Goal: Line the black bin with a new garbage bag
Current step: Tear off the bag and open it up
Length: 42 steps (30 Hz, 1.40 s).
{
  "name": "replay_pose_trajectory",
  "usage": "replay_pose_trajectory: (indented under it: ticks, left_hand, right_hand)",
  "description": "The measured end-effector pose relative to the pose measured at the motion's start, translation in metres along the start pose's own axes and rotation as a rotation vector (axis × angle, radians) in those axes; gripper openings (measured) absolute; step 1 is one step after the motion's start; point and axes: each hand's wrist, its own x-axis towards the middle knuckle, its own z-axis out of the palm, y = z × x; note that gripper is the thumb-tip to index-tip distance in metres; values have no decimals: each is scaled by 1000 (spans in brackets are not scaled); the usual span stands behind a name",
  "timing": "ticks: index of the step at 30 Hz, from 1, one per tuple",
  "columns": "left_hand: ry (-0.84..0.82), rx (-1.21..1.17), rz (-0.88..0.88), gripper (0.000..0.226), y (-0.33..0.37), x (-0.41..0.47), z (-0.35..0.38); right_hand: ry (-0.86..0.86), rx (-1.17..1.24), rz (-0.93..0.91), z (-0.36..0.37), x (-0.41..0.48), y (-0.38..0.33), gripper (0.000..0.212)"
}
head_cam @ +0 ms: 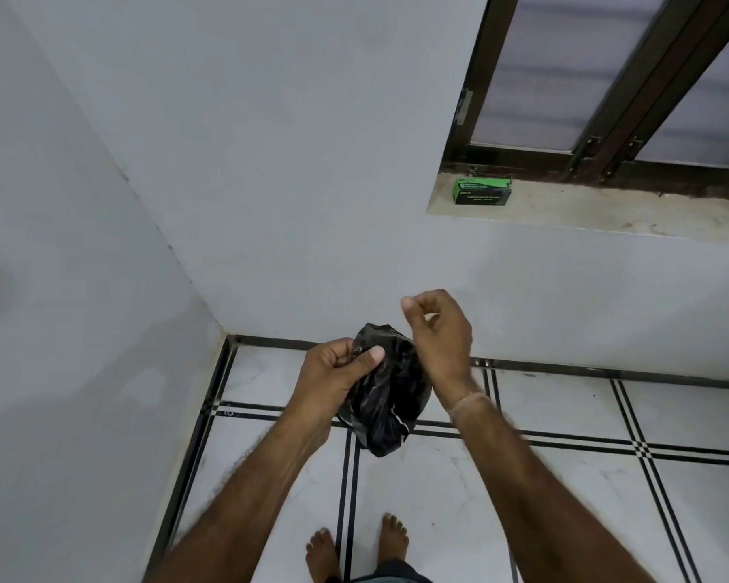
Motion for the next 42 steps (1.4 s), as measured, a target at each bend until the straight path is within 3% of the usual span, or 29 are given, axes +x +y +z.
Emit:
replay_pose_trajectory:
  ticks: [1, 4, 6, 11, 14, 17, 21, 25, 29, 32, 36, 38, 40, 42]
  left_hand:
    - [57, -43, -1, 13, -1, 1, 2]
    - [114, -147, -56, 18, -2, 3, 8]
    - [110, -223, -124, 22, -1, 4, 12]
    - [101, -342, -139, 38, -7, 6, 19]
    - [118, -351, -148, 34, -13, 8, 20]
    - [159, -370, -181, 28, -19, 13, 13]
    - [207, -488, -247, 40, -27, 17, -3]
    - [278, -669, -275, 37, -31, 22, -9]
    - [296, -783, -338, 52, -23, 28, -3]
    - [276, -820, -351, 66, -17, 33, -5]
    - [367, -779, -369, 37, -21, 40, -23]
    - [309, -695, -346, 31, -22, 41, -28]
    - [192, -476, -326, 48, -26, 37, -30]
    - [42, -199, -321, 53, -31, 30, -28]
  right_hand:
    - [22, 69, 19, -4, -10, -3, 24]
    - [-334, 439, 224, -6, -38, -11, 34]
    - [-456, 526, 298, -4, -47, -13, 36]
    - [-351, 581, 353, -1, -37, -6, 23]
    - [-345, 652, 435, -3, -32, -1, 24]
    - [-293, 767, 616, -10, -21, 6, 20]
    - [-277, 892, 869, -24, 0, 16, 14]
    - [-220, 985, 1011, -31, 17, 32, 26]
    - [-244, 1067, 1047, -28, 22, 44, 30]
    - [-386, 1065, 956, -30, 20, 49, 34]
    - [-718, 759, 634, -44, 15, 52, 23]
    - [-799, 667, 611, -48, 17, 50, 26]
    - [-737, 755, 694, -50, 26, 49, 24]
    - [-569, 934, 812, -51, 35, 51, 14]
